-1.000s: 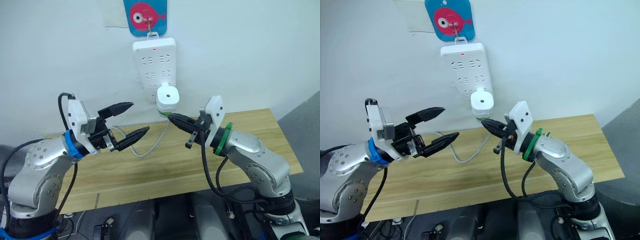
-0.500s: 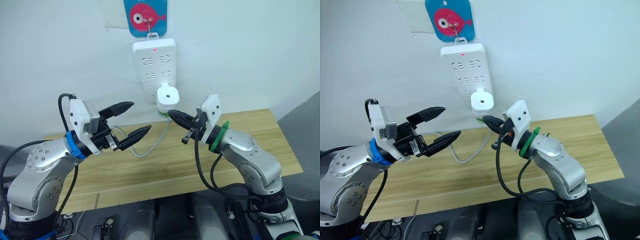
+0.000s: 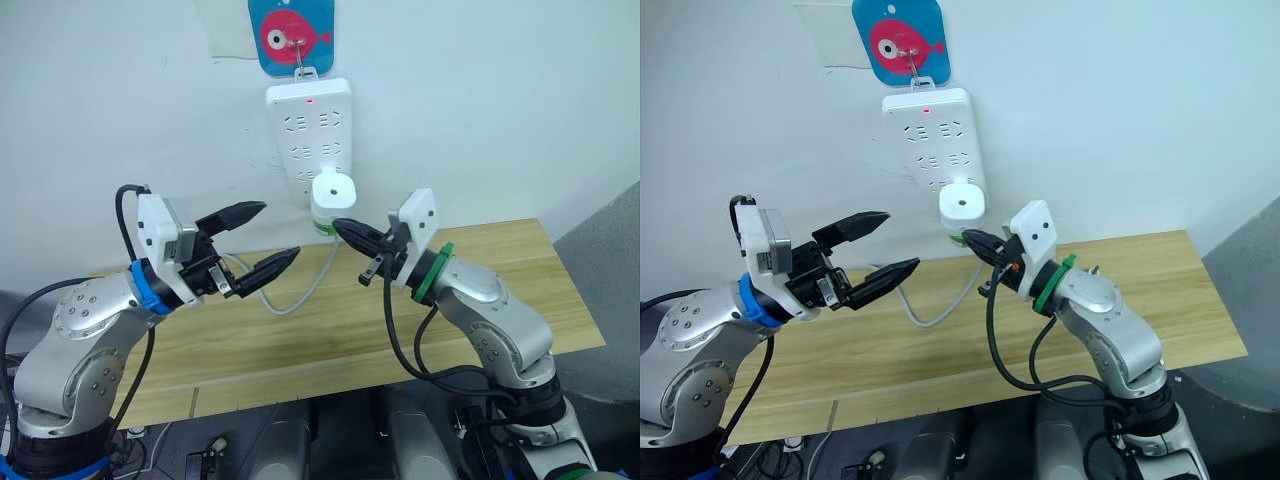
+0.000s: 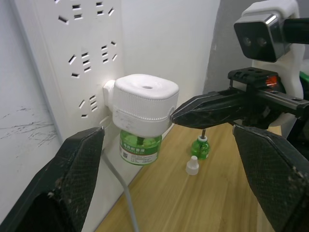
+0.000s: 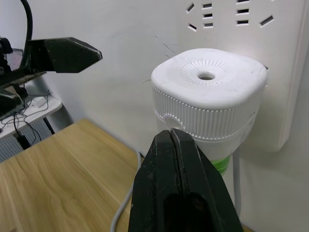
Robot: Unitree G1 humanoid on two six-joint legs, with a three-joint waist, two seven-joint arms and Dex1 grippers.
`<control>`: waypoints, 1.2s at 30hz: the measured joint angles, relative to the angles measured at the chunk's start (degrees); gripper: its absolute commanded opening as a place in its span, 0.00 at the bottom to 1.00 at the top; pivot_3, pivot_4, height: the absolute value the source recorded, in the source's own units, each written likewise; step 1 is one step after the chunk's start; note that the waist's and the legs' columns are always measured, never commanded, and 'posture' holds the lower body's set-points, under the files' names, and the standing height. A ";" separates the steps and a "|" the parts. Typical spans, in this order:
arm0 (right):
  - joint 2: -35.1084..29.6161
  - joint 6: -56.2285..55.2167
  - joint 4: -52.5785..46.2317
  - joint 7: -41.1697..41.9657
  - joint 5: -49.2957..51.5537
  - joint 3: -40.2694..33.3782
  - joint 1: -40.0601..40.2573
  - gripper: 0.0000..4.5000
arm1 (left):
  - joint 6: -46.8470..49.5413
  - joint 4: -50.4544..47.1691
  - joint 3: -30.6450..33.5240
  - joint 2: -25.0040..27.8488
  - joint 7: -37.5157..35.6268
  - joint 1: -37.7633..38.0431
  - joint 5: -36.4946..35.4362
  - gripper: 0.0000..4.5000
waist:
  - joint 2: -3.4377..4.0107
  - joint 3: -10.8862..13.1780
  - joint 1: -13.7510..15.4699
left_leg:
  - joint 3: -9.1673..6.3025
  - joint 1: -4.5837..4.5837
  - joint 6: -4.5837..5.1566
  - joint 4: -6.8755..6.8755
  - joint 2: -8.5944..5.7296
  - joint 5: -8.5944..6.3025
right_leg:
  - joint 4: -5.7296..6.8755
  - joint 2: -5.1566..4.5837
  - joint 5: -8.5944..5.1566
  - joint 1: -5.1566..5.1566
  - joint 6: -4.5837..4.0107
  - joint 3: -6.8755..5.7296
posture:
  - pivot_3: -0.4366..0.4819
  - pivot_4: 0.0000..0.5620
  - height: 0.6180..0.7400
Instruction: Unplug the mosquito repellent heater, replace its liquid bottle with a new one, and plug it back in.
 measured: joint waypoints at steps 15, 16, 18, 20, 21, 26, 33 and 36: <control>-4.70 0.82 -2.57 2.86 2.21 -2.30 1.01 0.04 | 0.06 0.75 -0.46 0.20 -0.45 -0.11 0.07 1.00 | -0.03 -0.18 0.03 | 0.00 0.01 -0.03 -0.02 0.01 0.02 | -0.07 0.01 0.05 0.01 -0.09 -0.01 | 0.51 0.48 1.00; -5.27 1.18 -3.56 3.19 2.89 -2.82 1.46 0.08 | 0.25 0.92 -0.46 0.22 0.06 -0.07 0.13 1.00 | -0.03 -0.18 0.00 | 0.00 0.01 -0.03 -0.03 0.01 0.02 | -0.07 0.01 0.05 0.01 -0.09 -0.01 | 0.51 0.48 1.00; -6.69 1.37 -5.21 4.32 4.18 -3.36 2.94 0.20 | 0.76 1.41 -0.46 0.30 1.19 -0.04 1.05 1.00 | -0.04 -0.18 0.00 | 0.01 0.01 -0.02 -0.03 0.02 0.01 | -0.07 0.01 0.05 0.01 -0.09 -0.01 | 0.51 0.47 1.00; -8.93 1.23 -5.93 6.10 4.99 -3.79 4.15 0.36 | 1.14 1.78 -0.46 0.40 2.17 -0.02 1.94 1.00 | -0.04 -0.19 0.01 | 0.01 0.01 -0.02 -0.03 0.00 0.01 | -0.06 0.01 0.05 0.02 -0.09 0.00 | 0.52 0.47 1.00; -10.03 0.97 -6.26 6.98 4.98 -4.26 4.69 0.44 | 1.23 1.80 -0.46 0.72 2.63 0.07 2.45 1.00 | -0.05 -0.19 0.05 | 0.01 0.01 -0.02 -0.03 0.00 0.01 | -0.06 0.01 0.05 0.02 -0.09 -0.01 | 0.52 0.47 1.00; -14.85 -3.13 -6.39 11.41 4.94 -7.27 5.47 0.85 | 2.94 1.85 -0.49 2.88 3.57 0.68 4.48 1.00 | -0.06 -0.21 0.07 | 0.01 0.01 -0.02 -0.03 0.01 0.01 | -0.06 0.01 0.05 0.02 -0.09 -0.01 | 0.52 0.45 1.00; -16.39 -5.08 -7.70 12.61 5.68 -9.85 7.10 0.99 | 3.79 1.85 -0.48 2.95 4.79 0.57 5.19 1.00 | -0.11 -0.27 0.11 | 0.02 0.01 -0.03 -0.03 0.02 0.02 | -0.06 0.01 0.05 0.02 -0.09 0.00 | 0.51 0.43 1.00; -15.99 -4.73 -9.06 11.42 6.83 -9.91 7.26 0.99 | 3.52 1.87 -0.56 2.95 5.19 0.58 6.64 1.00 | -0.12 -0.43 0.11 | 0.03 0.01 -0.03 -0.03 0.01 0.02 | -0.07 0.01 0.05 0.02 -0.09 0.01 | 0.50 0.41 1.00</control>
